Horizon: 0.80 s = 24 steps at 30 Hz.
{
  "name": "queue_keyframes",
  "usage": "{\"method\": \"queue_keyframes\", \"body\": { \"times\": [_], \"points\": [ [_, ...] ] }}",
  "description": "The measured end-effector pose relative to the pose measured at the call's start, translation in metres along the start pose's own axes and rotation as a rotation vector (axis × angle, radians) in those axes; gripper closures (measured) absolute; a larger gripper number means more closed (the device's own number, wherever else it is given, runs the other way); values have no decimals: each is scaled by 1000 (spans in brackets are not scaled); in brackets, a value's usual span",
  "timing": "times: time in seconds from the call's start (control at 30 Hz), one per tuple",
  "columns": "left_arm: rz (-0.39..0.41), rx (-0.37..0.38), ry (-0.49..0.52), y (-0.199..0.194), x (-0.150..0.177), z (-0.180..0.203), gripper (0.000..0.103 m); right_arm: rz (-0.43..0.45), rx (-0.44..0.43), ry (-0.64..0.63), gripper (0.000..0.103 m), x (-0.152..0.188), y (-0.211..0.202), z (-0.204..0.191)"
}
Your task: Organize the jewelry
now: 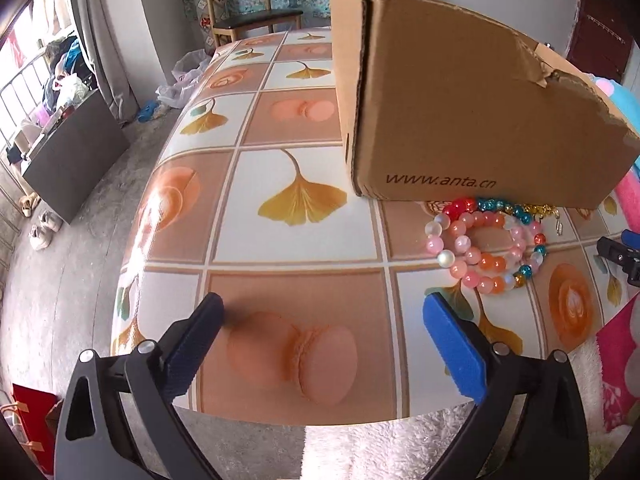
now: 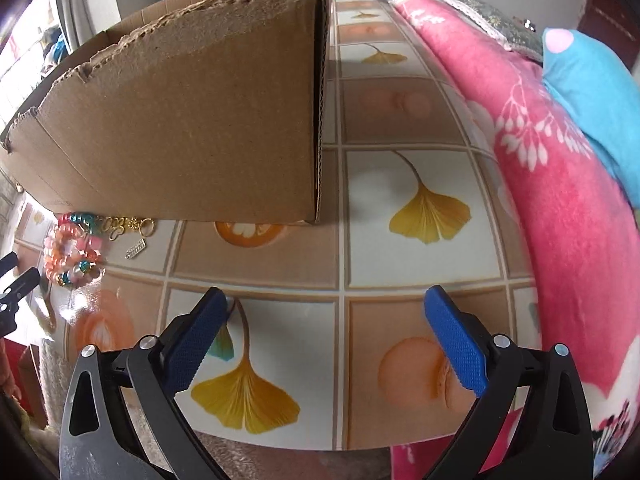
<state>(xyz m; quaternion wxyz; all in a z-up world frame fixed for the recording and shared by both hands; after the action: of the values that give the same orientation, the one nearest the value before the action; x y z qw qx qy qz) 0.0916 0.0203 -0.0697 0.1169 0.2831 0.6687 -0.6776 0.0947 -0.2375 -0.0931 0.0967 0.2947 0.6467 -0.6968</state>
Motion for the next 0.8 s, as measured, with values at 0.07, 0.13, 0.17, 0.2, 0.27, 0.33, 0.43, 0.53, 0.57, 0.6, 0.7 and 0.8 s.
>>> {"method": "queue_keyframes", "body": {
  "times": [0.07, 0.13, 0.17, 0.2, 0.27, 0.33, 0.43, 0.53, 0.57, 0.6, 0.7, 0.8],
  "points": [
    [2, -2, 3, 1, -2, -2, 4, 4, -5, -3, 8, 2, 1, 2],
    [-3, -3, 9, 2, -3, -2, 4, 5, -15, 5, 8, 1, 2, 4],
    [-8, 1, 10, 2, -5, -2, 4, -3, -21, 12, 8, 0, 3, 6],
    [-12, 6, 9, 2, -6, -2, 4, -15, -26, 17, 8, -2, 4, 7],
    [-8, 12, 3, 7, -7, -6, 4, -24, -23, 13, 8, -5, 5, 9],
    [3, 7, 10, 6, -7, -5, 4, -31, -25, 9, 8, -7, 7, 10],
    [29, 17, 19, 6, -5, -6, 4, -36, -37, -26, 8, -10, 9, 13],
    [66, 27, 37, 5, -2, -7, 4, -37, -1, -49, 8, -12, 6, 13],
    [68, 29, 40, 4, -1, -6, 4, -22, 15, -50, 8, -13, 2, 12],
    [65, 30, 44, 4, -2, -7, 4, 7, 11, -51, 8, -15, -5, 10],
    [74, 32, 53, -1, -4, -7, 6, 70, -73, -53, 8, -20, -26, -2],
    [176, 115, 45, -20, -7, -8, 8, 101, -246, -36, 8, -25, -40, -17]
  ]
}}
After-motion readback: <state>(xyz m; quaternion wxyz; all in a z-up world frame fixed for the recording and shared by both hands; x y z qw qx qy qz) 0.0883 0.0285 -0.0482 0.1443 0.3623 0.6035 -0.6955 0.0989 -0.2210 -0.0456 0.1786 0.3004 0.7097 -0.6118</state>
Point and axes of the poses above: each gripper's, at about its wrist camera, not at the fingertips, and y roughly the way its jaws point, z to its right, x to its underside, the point moved 1 cm from there along y, roughly the way its jaws point, and after that the axes turned 3 degrees about y, right-handed, at the moved point
